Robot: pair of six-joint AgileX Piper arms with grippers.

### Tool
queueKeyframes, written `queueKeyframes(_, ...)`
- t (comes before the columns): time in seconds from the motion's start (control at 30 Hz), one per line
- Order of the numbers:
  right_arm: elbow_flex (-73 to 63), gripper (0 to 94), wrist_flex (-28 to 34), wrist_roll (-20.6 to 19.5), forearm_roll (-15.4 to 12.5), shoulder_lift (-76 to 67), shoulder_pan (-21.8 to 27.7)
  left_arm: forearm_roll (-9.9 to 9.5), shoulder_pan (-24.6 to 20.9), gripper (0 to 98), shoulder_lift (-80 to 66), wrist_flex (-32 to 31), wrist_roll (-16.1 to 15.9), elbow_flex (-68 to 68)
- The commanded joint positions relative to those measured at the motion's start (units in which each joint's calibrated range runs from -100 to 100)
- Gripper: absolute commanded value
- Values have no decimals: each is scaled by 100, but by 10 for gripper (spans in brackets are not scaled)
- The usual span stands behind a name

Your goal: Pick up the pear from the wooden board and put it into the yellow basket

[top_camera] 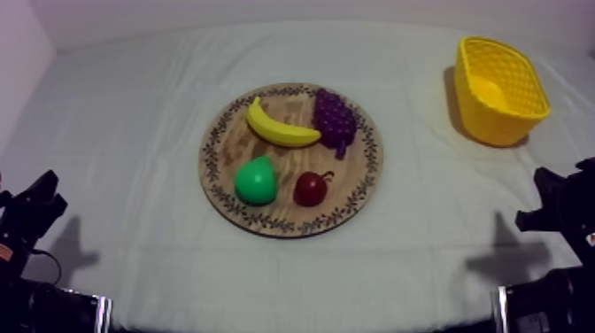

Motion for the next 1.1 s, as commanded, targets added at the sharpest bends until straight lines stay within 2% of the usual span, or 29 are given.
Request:
queueKeyframes(0.0, -115, 6, 67, -242, 93, 51, -57, -1, 0, 1, -2, 1, -1, -5)
queueKeyframes(0.13, -687, 5, 288, -497, 201, 433, -229, -1, 0, 1, -2, 1, 1, -5)
queueKeyframes(0.23, -1387, 5, 495, -546, 111, 891, -309, -1, 0, 1, -2, 1, 1, -5)
queueKeyframes(0.53, -3778, 5, 1070, -465, -509, 2765, -590, -1, 0, 1, -2, 1, 1, -5)
queueKeyframes(0.8, -5937, 5, 2506, -265, -1234, 4349, -822, -1, 0, 1, -2, 1, 1, -5)
queueKeyframes(0.93, -6711, 5, 3024, -327, -1411, 4960, -1074, -1, 0, 1, -2, 1, 1, -5)
queueKeyframes(1.07, -7087, 5, 3174, -434, -1454, 5400, -1422, -1, 0, 1, -2, 1, 1, -5)
